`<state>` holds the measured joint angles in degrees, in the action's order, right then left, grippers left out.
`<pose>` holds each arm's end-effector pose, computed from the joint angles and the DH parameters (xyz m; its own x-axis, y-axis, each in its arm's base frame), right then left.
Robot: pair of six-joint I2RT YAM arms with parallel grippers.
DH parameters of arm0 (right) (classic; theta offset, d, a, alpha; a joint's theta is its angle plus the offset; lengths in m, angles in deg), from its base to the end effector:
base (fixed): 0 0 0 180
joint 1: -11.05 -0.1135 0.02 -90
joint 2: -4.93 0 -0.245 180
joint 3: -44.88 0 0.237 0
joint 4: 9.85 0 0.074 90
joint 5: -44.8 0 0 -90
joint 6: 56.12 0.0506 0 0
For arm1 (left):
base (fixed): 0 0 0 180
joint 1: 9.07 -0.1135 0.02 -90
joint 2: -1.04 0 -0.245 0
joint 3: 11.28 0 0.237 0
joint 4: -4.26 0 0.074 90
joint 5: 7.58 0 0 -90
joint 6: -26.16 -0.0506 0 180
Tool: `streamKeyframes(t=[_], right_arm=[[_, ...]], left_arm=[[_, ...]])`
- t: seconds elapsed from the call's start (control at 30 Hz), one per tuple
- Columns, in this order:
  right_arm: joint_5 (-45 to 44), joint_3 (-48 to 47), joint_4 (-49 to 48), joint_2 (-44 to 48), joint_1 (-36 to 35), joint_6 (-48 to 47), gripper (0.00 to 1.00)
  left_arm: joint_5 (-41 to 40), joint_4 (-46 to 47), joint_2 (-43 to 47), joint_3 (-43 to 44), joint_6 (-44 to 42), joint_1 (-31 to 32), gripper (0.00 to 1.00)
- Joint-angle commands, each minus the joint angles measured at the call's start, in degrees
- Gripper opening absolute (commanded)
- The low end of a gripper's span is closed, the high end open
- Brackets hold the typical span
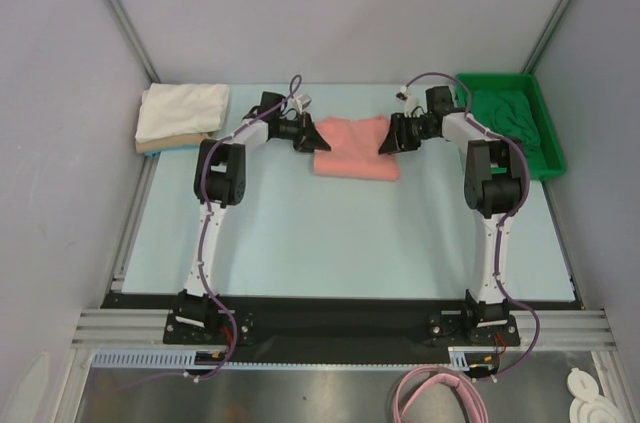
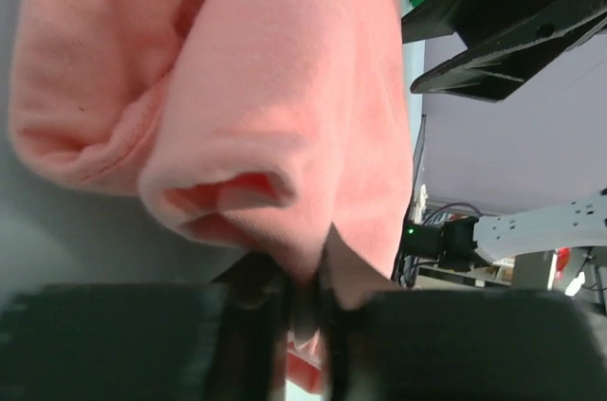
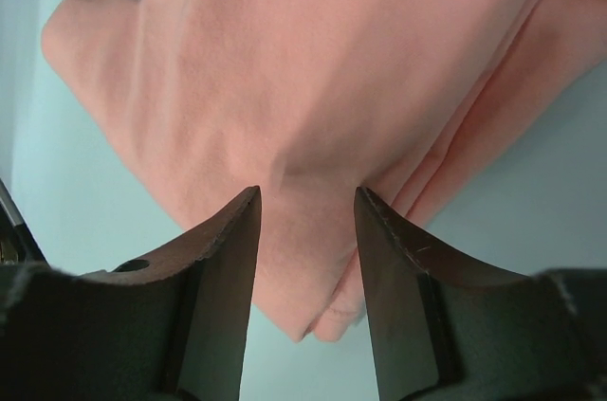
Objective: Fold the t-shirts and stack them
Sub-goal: Neatly place the folded tshirt to the corner
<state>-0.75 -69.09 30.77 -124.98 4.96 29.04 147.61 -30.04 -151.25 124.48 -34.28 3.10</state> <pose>0.4594 0.0846 0.1444 -0.7880 -0.1446 -0.5984 -0.5278 0.6590 0.5358 0.5028 -0.1554 0.0862 -0.9793 -0.0006 -0.2022 0.1906 0.3323 -0.9237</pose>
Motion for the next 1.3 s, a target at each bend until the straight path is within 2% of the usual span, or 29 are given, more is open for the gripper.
streamKeyframes(t=[0.0,0.07,0.17,0.2,0.23,0.3,0.33,0.37,0.43,0.53,0.57,0.77,1.0,1.27], right_arm=[[-0.5,0.9,3.2,7.2,1.2,-2.4,0.49],[-0.5,2.2,4.5,12.6,2.0,-3.7,0.49],[-1.6,5.5,9.2,21.5,2.9,-7.6,0.49],[-2.7,8.2,9.8,23.9,3.0,-10.2,0.5],[-3.3,9.9,10.3,26.3,2.9,-11.1,0.5],[-4.2,15.9,9.6,33.9,3.0,-11.9,0.5],[-4.2,18.2,9.0,36.6,3.2,-11.9,0.5],[-4.3,19.8,7.7,40.8,3.1,-11.7,0.5],[-3.9,24.4,6.4,44.8,3.1,-10.5,0.5],[-3.3,27.8,3.7,50.4,3.1,-8.6,0.51],[-3.1,29.7,2.4,52.2,3.2,-8.2,0.51],[-2.8,31.2,0.8,53.0,3.1,-7.6,0.5],[-1.9,32.9,0.0,53.4,3.0,-8.0,0.5],[-1.6,33.7,-0.1,53.5,3.0,-8.5,0.5]], left_arm=[[2.8,-0.1,1.2,2.4,-1.3,-0.2,0.1],[2.8,-1.9,2.9,2.4,-4.0,-0.6,0.01],[-0.7,-9.6,6.4,3.3,-11.9,-2.1,0.0],[-4.7,-16.7,7.2,5.9,-14.9,-2.6,0.0],[-8.0,-21.1,7.8,7.7,-22.1,-3.3,0.01],[-14.0,-32.1,9.7,12.3,-28.6,-3.6,0.0],[-20.0,-34.7,10.5,13.0,-33.2,-4.0,0.0],[-22.2,-36.4,11.7,12.9,-34.9,-4.1,0.0],[-30.4,-40.0,14.9,11.8,-38.2,-4.5,0.0],[-38.5,-43.4,18.2,11.3,-42.4,-4.5,0.0],[-44.5,-44.2,18.8,11.3,-43.1,-4.5,0.0],[-60.7,-41.7,24.0,10.8,-47.6,-4.5,0.0],[-80.2,-35.5,23.3,16.7,-54.3,-4.5,0.01],[-90.1,-26.3,22.7,20.3,-57.6,-4.4,0.0]])
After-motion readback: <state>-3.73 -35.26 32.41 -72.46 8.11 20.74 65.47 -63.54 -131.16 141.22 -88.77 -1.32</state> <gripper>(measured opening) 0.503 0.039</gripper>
